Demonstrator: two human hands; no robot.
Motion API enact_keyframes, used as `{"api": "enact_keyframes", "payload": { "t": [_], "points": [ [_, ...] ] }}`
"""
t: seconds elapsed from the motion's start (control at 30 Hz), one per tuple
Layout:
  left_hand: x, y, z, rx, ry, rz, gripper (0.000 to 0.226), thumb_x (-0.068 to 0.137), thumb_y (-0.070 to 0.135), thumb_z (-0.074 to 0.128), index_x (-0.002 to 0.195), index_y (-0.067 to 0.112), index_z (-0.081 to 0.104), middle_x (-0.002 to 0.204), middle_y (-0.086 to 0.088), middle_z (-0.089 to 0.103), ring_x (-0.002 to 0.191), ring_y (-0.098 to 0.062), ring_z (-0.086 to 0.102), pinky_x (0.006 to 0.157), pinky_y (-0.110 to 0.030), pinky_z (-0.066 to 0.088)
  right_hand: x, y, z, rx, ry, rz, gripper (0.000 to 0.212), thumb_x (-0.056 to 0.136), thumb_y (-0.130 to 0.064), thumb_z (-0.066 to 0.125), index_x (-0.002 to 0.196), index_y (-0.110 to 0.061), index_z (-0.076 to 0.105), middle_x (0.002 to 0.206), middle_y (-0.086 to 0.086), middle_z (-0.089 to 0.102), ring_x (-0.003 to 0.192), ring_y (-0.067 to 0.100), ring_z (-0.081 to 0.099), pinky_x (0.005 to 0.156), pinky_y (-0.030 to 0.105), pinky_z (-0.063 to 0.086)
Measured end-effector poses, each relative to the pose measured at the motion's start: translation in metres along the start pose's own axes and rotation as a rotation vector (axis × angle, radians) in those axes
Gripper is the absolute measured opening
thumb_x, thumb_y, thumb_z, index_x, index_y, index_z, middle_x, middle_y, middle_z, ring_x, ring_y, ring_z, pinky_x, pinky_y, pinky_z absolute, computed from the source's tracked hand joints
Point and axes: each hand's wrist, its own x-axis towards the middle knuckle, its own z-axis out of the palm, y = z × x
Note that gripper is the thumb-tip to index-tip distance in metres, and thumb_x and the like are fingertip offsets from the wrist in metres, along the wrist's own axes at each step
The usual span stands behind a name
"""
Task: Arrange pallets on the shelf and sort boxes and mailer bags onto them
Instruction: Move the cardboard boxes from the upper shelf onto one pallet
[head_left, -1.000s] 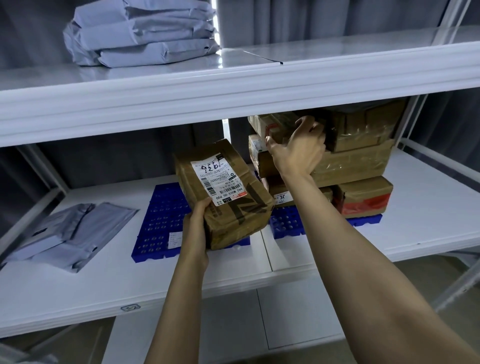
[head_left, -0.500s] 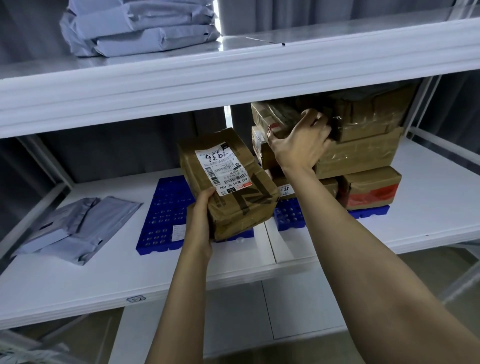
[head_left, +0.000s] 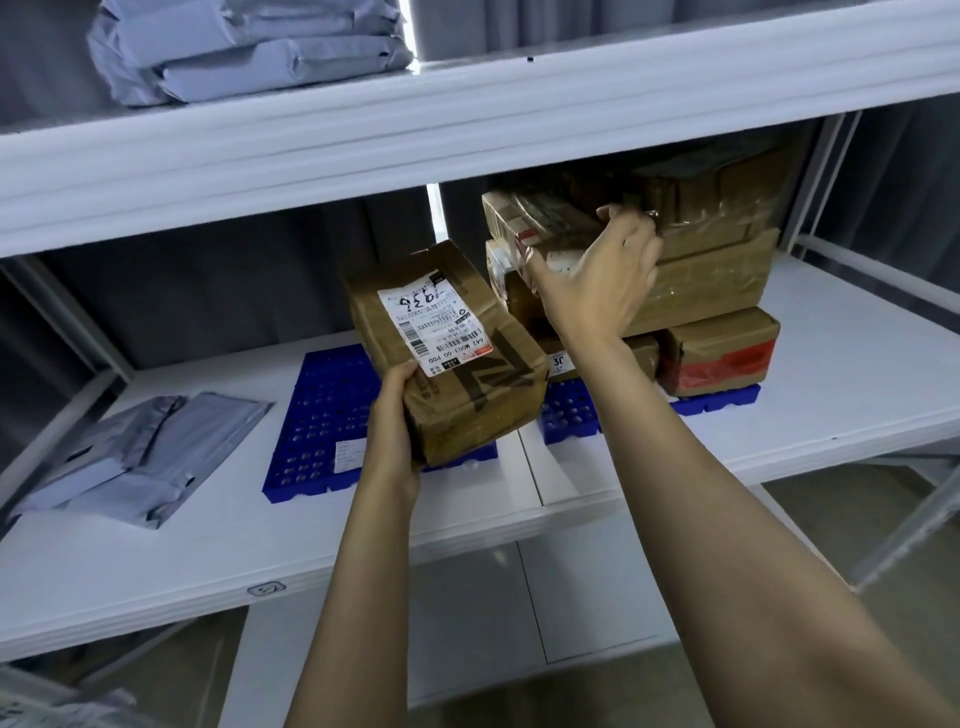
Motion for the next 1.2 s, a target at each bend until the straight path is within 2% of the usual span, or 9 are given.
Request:
{"api": "enact_keyframes", "payload": {
  "t": [0.23,0.3,0.4,0.53,0.6,0.7,0.8,0.93,1.2],
  "points": [
    [-0.010,-0.010,0.009,-0.043,-0.090,-0.038,0.025,0.089,0.044,0.049,0.108,0.032,0.060,0.112,-0.003,0.066,0.107,-0.027,0.060,0.096,-0.053,0.048,-0.050,0.040,-0.038,0.445,0.129,0.041,0.028,0.083,-0.027,0.063,0.103,-0.010,0.056,0.104,0.002,0.056,0.096,0.012,0.051,0.079,0.016,0.040],
    [-0.013,-0.016,0.005,-0.041,-0.127,-0.035,0.031,0.080,0.035,0.056,0.110,0.027,0.061,0.115,-0.006,0.067,0.109,-0.028,0.060,0.097,-0.053,0.048,-0.066,0.061,-0.042,0.516,0.064,0.114,0.014,0.084,-0.021,0.062,0.094,-0.013,0.056,0.096,-0.001,0.058,0.087,0.011,0.054,0.078,0.022,0.046],
    [-0.016,-0.027,0.000,-0.016,-0.179,-0.039,0.053,0.063,0.019,0.056,0.115,0.017,0.062,0.118,-0.008,0.068,0.110,-0.027,0.061,0.091,-0.042,0.050,-0.080,0.085,-0.045,0.625,-0.182,0.191,0.008,0.088,-0.017,0.063,0.094,-0.013,0.060,0.092,0.001,0.065,0.086,0.016,0.062,0.076,0.029,0.053],
    [-0.021,-0.040,0.002,-0.004,-0.187,-0.030,0.050,0.065,0.017,0.059,0.115,0.018,0.062,0.112,-0.004,0.071,0.114,-0.027,0.059,0.094,-0.041,0.048,-0.082,0.089,-0.052,0.672,-0.390,0.189,0.020,0.090,-0.017,0.064,0.107,-0.009,0.060,0.096,-0.001,0.064,0.093,0.013,0.062,0.075,0.015,0.051],
    [-0.025,-0.037,0.006,-0.013,-0.162,-0.002,0.041,0.074,0.022,0.061,0.116,0.022,0.062,0.115,-0.003,0.070,0.115,-0.027,0.059,0.100,-0.046,0.045,-0.073,0.079,-0.052,0.627,-0.358,0.175,0.032,0.086,-0.023,0.068,0.114,-0.011,0.058,0.105,0.001,0.063,0.100,0.014,0.060,0.083,0.021,0.051],
    [-0.027,-0.025,0.008,-0.045,-0.094,0.029,0.030,0.089,0.031,0.053,0.118,0.028,0.059,0.117,-0.002,0.069,0.113,-0.025,0.060,0.095,-0.047,0.048,-0.047,0.056,-0.049,0.525,-0.265,0.097,0.048,0.081,-0.030,0.072,0.122,-0.015,0.052,0.121,0.001,0.057,0.112,0.013,0.053,0.093,0.026,0.045],
    [-0.027,-0.010,0.009,-0.067,-0.046,0.047,0.025,0.090,0.042,0.051,0.112,0.033,0.058,0.117,-0.001,0.067,0.111,-0.025,0.060,0.096,-0.049,0.047,-0.019,0.027,-0.040,0.406,-0.217,0.039,0.069,0.077,-0.036,0.074,0.134,-0.014,0.043,0.135,0.004,0.046,0.125,0.016,0.043,0.100,0.026,0.037],
    [-0.024,0.002,0.010,-0.044,-0.004,0.059,0.026,0.091,0.047,0.050,0.112,0.033,0.056,0.112,0.000,0.065,0.103,-0.021,0.060,0.088,-0.042,0.050,0.006,0.007,-0.016,0.175,-0.234,0.021,0.097,0.072,-0.051,0.075,0.145,-0.009,0.027,0.148,0.012,0.032,0.137,0.027,0.031,0.108,0.037,0.034],
    [-0.003,0.008,0.004,-0.055,-0.006,0.025,0.037,0.088,0.051,0.052,0.119,0.030,0.057,0.113,-0.002,0.068,0.108,-0.025,0.061,0.097,-0.048,0.047,0.021,0.000,0.017,-0.060,-0.231,0.059,0.105,0.067,-0.059,0.076,0.145,-0.011,0.024,0.145,0.017,0.038,0.134,0.033,0.037,0.107,0.041,0.033]
  ]
}}
